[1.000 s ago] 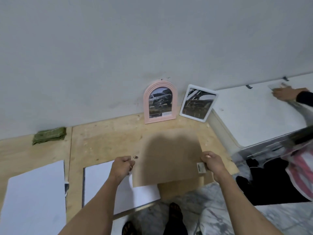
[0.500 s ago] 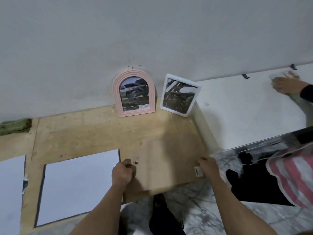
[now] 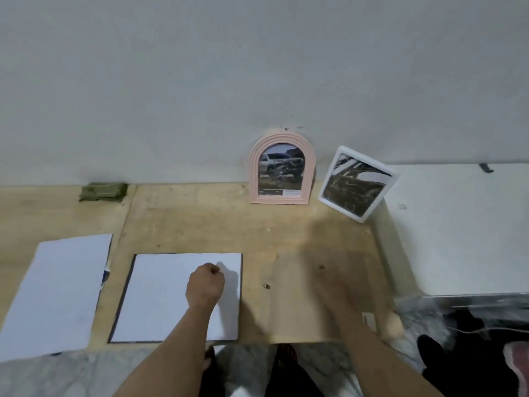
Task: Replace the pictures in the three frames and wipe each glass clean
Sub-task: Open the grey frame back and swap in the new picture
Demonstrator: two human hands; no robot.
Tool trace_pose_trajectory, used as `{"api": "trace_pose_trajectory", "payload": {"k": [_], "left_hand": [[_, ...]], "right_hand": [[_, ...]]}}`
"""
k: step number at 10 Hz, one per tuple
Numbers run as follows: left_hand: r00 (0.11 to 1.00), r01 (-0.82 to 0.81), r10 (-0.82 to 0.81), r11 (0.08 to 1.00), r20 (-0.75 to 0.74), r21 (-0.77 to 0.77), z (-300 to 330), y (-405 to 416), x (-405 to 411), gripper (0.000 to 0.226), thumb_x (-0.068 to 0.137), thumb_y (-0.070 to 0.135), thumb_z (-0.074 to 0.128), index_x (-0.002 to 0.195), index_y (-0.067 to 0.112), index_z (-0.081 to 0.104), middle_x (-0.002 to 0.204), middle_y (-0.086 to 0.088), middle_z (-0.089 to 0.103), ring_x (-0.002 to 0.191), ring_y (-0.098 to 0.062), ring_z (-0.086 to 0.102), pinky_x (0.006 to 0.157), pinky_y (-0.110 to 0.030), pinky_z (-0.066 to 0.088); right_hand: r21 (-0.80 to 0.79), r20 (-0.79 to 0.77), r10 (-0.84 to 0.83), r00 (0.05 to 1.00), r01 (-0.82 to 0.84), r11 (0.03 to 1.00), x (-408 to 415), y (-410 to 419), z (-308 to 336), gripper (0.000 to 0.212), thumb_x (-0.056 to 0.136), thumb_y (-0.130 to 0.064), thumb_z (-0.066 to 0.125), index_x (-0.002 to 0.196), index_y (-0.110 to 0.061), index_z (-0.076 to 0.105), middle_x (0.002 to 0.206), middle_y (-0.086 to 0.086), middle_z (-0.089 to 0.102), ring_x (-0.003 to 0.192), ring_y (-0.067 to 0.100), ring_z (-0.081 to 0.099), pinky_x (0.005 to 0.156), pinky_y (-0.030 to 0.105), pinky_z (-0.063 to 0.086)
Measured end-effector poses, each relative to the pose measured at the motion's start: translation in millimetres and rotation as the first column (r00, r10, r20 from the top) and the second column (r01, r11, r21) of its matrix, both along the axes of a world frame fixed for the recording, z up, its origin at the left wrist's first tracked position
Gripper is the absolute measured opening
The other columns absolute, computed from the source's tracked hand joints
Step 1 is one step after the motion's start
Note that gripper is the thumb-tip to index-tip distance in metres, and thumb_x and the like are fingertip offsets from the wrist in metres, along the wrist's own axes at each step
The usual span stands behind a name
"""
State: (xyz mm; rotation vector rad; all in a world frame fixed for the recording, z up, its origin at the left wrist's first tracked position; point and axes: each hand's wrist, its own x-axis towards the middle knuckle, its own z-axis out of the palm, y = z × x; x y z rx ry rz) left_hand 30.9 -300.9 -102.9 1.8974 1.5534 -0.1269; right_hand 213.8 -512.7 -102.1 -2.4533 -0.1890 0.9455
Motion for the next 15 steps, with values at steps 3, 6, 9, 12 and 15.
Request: {"api": "trace_pose_trajectory", "payload": {"k": [3, 6, 9, 12, 15], "left_hand": [[0.989, -0.130, 0.127, 0.991, -0.070, -0.036, 7.3, 107.1, -135.8, 0.031, 0.087, 0.011, 0.054, 0.114, 0.004, 0.066, 0.117, -0.012, 0.067, 0.093, -0.029, 0.060, 0.075, -0.030, 0.045], [0.983, 0.109, -0.113, 0.993, -0.145, -0.037, -2.8, 153.4, -175.1, 0.026, 0.090, 0.019, 0.050, 0.112, 0.008, 0.059, 0.107, -0.005, 0.053, 0.092, -0.023, 0.053, 0.075, -0.030, 0.042], [0.975, 0.168, -0.168, 0.986, -0.148, -0.008, -7.9, 156.9, -173.9, 0.028, 0.090, 0.023, 0.046, 0.110, 0.009, 0.059, 0.110, -0.004, 0.063, 0.098, -0.026, 0.062, 0.079, -0.032, 0.047], [0.981, -0.142, 0.169, 0.958, 0.091, -0.250, -9.0, 164.7, -166.8, 0.017, 0.084, 0.019, 0.056, 0.081, 0.008, 0.068, 0.078, -0.005, 0.065, 0.074, -0.023, 0.059, 0.066, -0.027, 0.044], [0.946, -0.179, 0.244, 0.942, 0.214, -0.283, -16.5, 176.3, -184.2, 0.027, 0.080, 0.010, 0.073, 0.059, 0.019, 0.057, 0.067, 0.003, 0.061, 0.071, -0.019, 0.057, 0.064, -0.025, 0.040]], "right_hand": [[0.074, -0.161, 0.161, 0.974, -0.151, 0.986, -129.7, 125.3, -9.6, 0.017, 0.088, -0.024, 0.049, 0.102, -0.029, 0.043, 0.107, 0.001, 0.054, 0.103, 0.023, 0.056, 0.085, 0.028, 0.042], [-0.126, 0.040, 0.164, 0.986, -0.158, 0.979, -173.8, 153.2, -20.7, 0.010, 0.085, -0.023, 0.048, 0.094, -0.023, 0.043, 0.097, 0.007, 0.058, 0.082, 0.024, 0.050, 0.075, 0.034, 0.043], [-0.190, 0.037, -0.018, 0.999, 0.025, 0.982, -190.3, 157.0, -12.5, 0.030, 0.088, -0.019, 0.043, 0.116, -0.023, 0.052, 0.120, 0.001, 0.054, 0.104, 0.025, 0.053, 0.080, 0.032, 0.040], [-0.221, 0.032, -0.022, 0.999, 0.029, 0.975, -197.2, 158.1, -9.9, 0.049, 0.087, -0.019, 0.043, 0.136, -0.017, 0.042, 0.132, 0.003, 0.051, 0.114, 0.026, 0.052, 0.087, 0.034, 0.039], [-0.197, 0.058, -0.019, 0.998, 0.030, 0.980, -195.8, 157.9, -4.2, 0.013, 0.085, -0.013, 0.043, 0.095, -0.015, 0.051, 0.092, 0.000, 0.055, 0.081, 0.021, 0.050, 0.071, 0.032, 0.040]]}}
